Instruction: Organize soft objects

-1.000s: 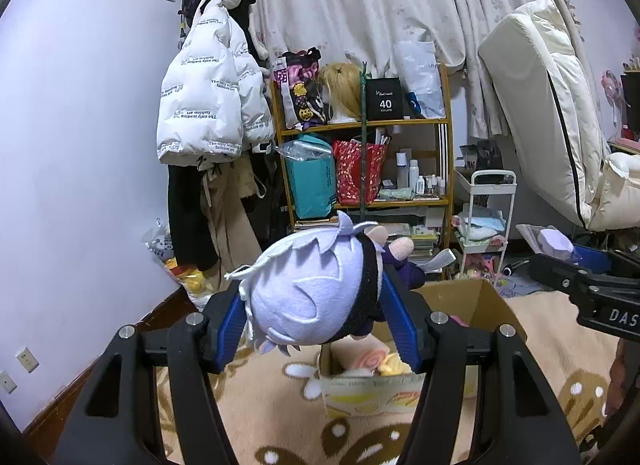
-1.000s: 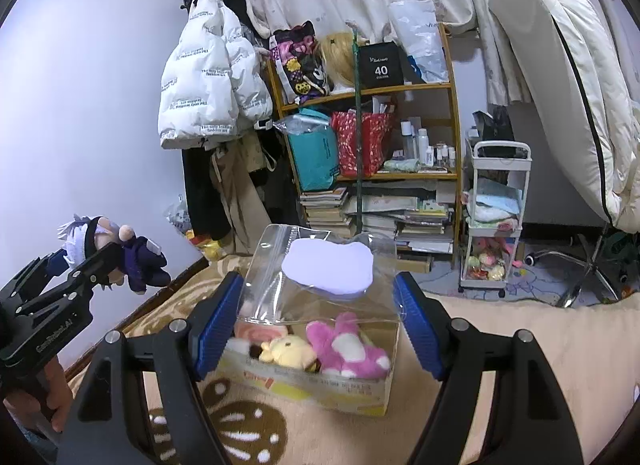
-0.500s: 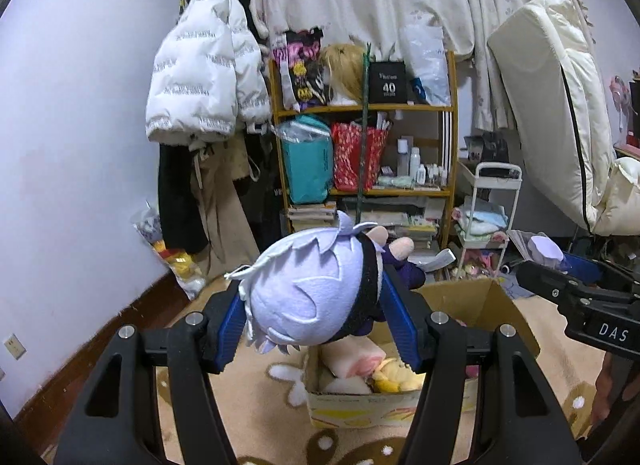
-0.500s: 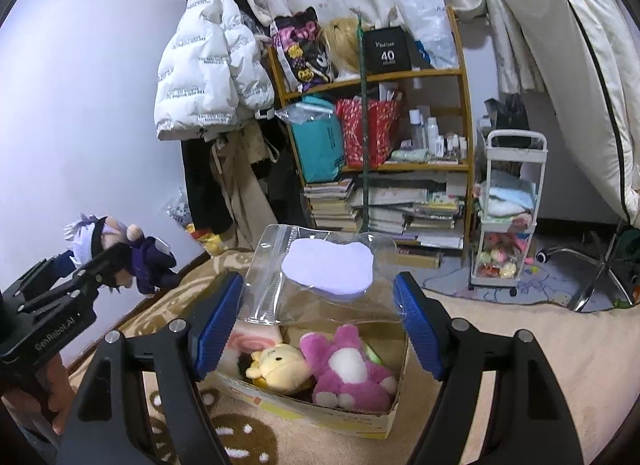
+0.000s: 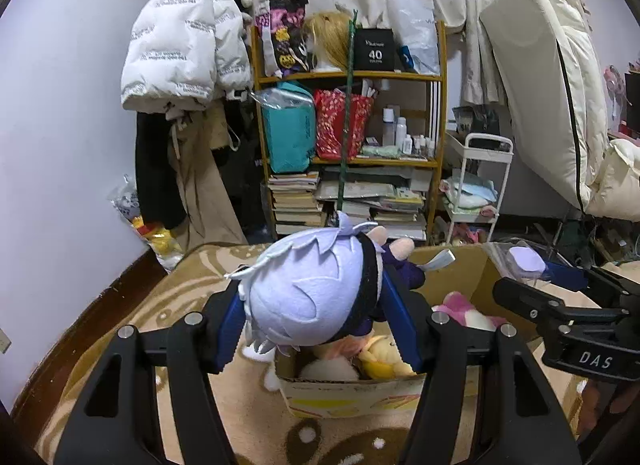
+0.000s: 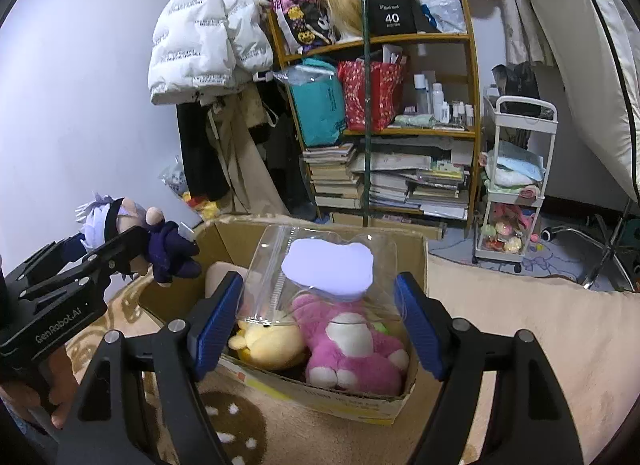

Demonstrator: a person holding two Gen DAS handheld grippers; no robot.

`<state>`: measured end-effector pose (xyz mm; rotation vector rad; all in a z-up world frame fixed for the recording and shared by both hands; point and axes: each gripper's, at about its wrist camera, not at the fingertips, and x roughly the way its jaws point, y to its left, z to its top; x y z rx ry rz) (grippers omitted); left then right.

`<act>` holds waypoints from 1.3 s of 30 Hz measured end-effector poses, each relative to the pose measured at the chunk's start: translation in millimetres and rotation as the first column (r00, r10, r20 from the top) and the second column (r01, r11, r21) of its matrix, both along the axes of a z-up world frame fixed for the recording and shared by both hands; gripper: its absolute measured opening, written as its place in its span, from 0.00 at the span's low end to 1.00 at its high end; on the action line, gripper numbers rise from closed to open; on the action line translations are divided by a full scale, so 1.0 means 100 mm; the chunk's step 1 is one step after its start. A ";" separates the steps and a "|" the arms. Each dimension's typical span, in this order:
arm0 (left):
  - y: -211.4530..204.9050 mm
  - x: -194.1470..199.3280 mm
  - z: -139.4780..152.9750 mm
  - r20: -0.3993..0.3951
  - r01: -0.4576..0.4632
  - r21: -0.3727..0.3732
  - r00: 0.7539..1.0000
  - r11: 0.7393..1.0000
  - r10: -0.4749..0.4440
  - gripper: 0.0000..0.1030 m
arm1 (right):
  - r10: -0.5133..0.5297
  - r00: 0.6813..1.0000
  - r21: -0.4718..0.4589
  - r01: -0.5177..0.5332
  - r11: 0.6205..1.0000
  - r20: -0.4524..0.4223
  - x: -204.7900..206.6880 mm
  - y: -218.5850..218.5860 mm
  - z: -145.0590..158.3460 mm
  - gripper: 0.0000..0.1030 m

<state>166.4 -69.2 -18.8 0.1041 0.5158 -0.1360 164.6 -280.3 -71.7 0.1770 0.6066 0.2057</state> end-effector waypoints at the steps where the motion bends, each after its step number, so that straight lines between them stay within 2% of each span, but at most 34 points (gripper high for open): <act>1: 0.00 0.02 -0.02 -0.016 0.005 -0.004 1.000 1.000 -0.005 0.61 | 0.001 1.000 -0.001 -0.001 1.000 -0.005 0.01 0.01 -0.01 0.79; 6: -0.07 0.07 -0.14 -0.082 0.031 -0.005 0.996 1.000 -0.031 0.61 | 0.003 1.000 -0.007 -0.003 1.000 -0.026 0.04 0.00 -0.08 0.79; 11: -0.12 0.08 -0.21 -0.106 0.046 0.008 0.993 0.999 -0.044 0.61 | 0.002 0.999 -0.019 -0.002 1.000 -0.039 0.06 0.00 -0.12 0.79; 23: -0.05 0.16 -0.26 -0.150 0.039 -0.021 0.988 0.999 -0.042 0.62 | -0.002 0.999 -0.022 0.001 1.000 -0.052 0.07 0.00 -0.16 0.80; 24: -0.04 0.16 -0.26 -0.152 0.040 -0.022 0.987 0.999 -0.043 0.63 | -0.003 0.999 -0.022 0.002 1.000 -0.052 0.07 0.01 -0.16 0.80; 26: -0.04 0.16 -0.25 -0.149 0.038 -0.021 0.988 0.999 -0.041 0.76 | -0.004 0.998 -0.017 0.003 1.000 -0.056 0.07 0.01 -0.16 0.80; 29: -0.03 0.14 -0.24 -0.128 0.037 -0.016 0.991 0.999 -0.038 0.83 | -0.009 0.998 -0.017 0.008 1.000 -0.056 0.06 0.01 -0.17 0.80; 32: -0.03 0.12 -0.24 -0.125 0.037 -0.004 0.991 0.999 -0.037 0.84 | -0.015 0.999 -0.011 0.014 1.000 -0.051 0.03 -0.01 -0.15 0.81; 34: -0.01 0.11 -0.24 -0.124 0.027 0.008 0.992 1.000 -0.026 0.84 | -0.022 0.999 -0.007 0.022 1.000 -0.045 0.01 -0.02 -0.13 0.87; 39: 0.05 0.03 -0.17 -0.117 -0.001 0.040 0.993 0.999 0.006 0.84 | -0.037 0.999 0.006 0.037 0.999 -0.022 -0.08 -0.06 -0.01 0.90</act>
